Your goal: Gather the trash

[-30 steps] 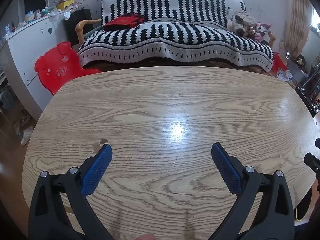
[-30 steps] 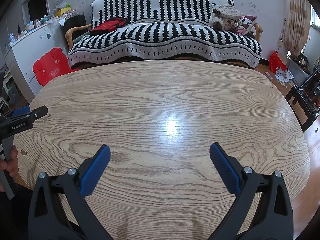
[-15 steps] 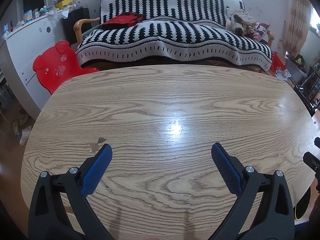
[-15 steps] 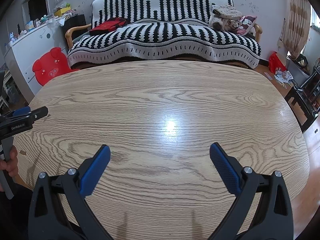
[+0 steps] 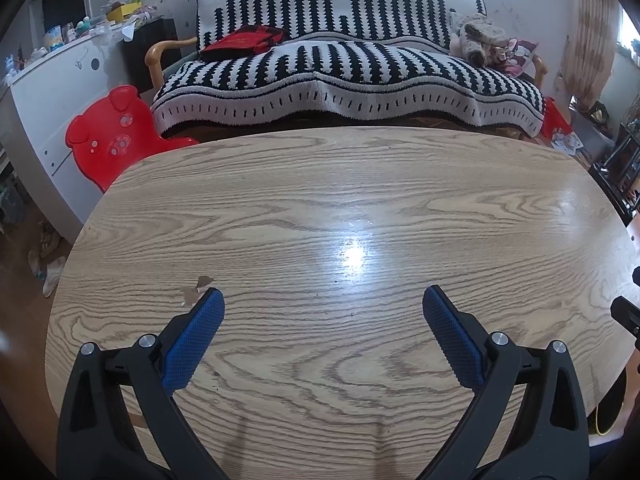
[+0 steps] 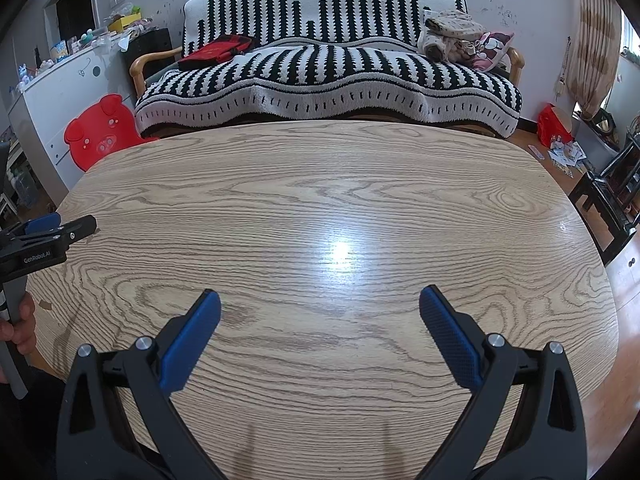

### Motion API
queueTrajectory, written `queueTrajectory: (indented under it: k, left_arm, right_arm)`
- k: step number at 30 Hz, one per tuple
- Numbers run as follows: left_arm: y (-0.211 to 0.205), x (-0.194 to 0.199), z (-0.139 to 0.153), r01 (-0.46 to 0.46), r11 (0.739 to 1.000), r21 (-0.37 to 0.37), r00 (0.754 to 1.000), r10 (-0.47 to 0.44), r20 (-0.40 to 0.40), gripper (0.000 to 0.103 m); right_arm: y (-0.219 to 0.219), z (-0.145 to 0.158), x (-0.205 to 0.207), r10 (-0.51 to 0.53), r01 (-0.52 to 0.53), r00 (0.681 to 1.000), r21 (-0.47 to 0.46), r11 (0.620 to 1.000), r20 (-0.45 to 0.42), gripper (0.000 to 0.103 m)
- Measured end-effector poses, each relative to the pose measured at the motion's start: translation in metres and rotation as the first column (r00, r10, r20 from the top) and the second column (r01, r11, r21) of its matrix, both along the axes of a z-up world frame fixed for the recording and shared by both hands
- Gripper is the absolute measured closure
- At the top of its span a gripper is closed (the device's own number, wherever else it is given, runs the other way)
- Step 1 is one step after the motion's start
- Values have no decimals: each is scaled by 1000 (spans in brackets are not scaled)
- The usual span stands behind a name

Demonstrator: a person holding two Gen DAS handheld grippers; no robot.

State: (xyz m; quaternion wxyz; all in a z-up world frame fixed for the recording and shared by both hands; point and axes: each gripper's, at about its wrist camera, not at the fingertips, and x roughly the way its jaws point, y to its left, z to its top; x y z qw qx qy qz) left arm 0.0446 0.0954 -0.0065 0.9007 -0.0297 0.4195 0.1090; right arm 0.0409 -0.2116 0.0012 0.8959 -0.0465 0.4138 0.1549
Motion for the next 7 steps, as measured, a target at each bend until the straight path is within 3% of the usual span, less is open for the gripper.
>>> queueTrajectory:
  k: [7]
  left_arm:
    - [3, 1, -1, -9, 1000, -2, 1000, 9, -11, 7]
  right_arm:
    - [-1, -1, 1, 2, -2, 1000, -8, 1000, -2, 7]
